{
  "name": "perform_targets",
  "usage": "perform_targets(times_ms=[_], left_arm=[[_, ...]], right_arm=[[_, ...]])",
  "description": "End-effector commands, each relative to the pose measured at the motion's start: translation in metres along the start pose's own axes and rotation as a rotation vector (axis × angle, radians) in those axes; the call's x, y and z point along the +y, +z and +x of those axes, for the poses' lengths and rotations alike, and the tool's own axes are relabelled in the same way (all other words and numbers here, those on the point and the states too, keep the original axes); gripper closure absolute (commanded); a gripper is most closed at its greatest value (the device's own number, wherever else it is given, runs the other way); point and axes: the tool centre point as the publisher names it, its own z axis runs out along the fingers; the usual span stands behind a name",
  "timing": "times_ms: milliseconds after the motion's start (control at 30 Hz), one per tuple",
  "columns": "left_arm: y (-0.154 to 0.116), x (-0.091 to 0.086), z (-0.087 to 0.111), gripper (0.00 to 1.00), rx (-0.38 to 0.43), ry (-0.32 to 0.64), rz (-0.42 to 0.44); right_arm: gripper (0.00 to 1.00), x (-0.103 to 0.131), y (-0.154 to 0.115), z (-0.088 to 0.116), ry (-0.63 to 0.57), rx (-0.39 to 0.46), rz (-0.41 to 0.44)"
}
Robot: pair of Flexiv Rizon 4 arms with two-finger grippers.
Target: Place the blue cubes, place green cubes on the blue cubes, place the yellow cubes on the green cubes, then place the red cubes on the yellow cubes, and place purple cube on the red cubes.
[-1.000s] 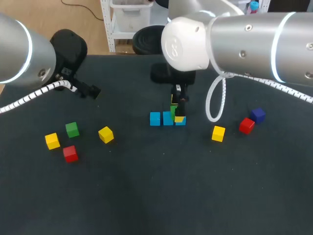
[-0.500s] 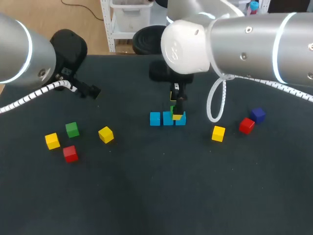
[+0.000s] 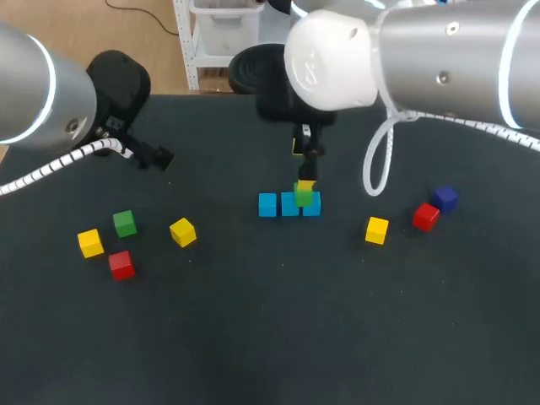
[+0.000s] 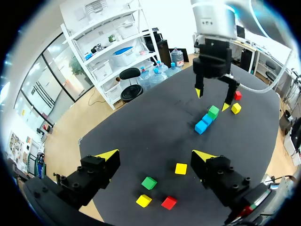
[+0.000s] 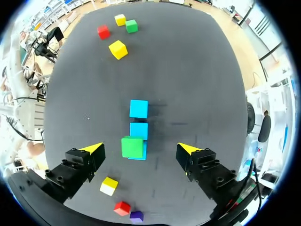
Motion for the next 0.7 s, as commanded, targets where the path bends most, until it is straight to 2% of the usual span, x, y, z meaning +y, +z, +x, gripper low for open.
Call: perform_targets(times_ms=[33, 67, 400, 700], left_arm=[[0.001, 0.001, 0.0, 0.0, 0.0, 0.001, 0.004], [0.001, 0.001, 0.0, 0.0, 0.0, 0.001, 0.004], [0.001, 0.001, 0.0, 0.0, 0.0, 0.001, 0.004], [0.001, 0.001, 0.0, 0.0, 0.0, 0.001, 0.004]], right_arm=[[0.78, 0.02, -0.014, 0.003, -0.006, -0.008, 0.061], [1.0, 0.022, -0.016, 0.003, -0.006, -0.006, 0.067], [1.0, 0.046, -0.017, 0.004, 0.009, -0.01, 0.046], [1.0, 0.063, 0.002, 0.003, 0.027, -0.017, -0.004]])
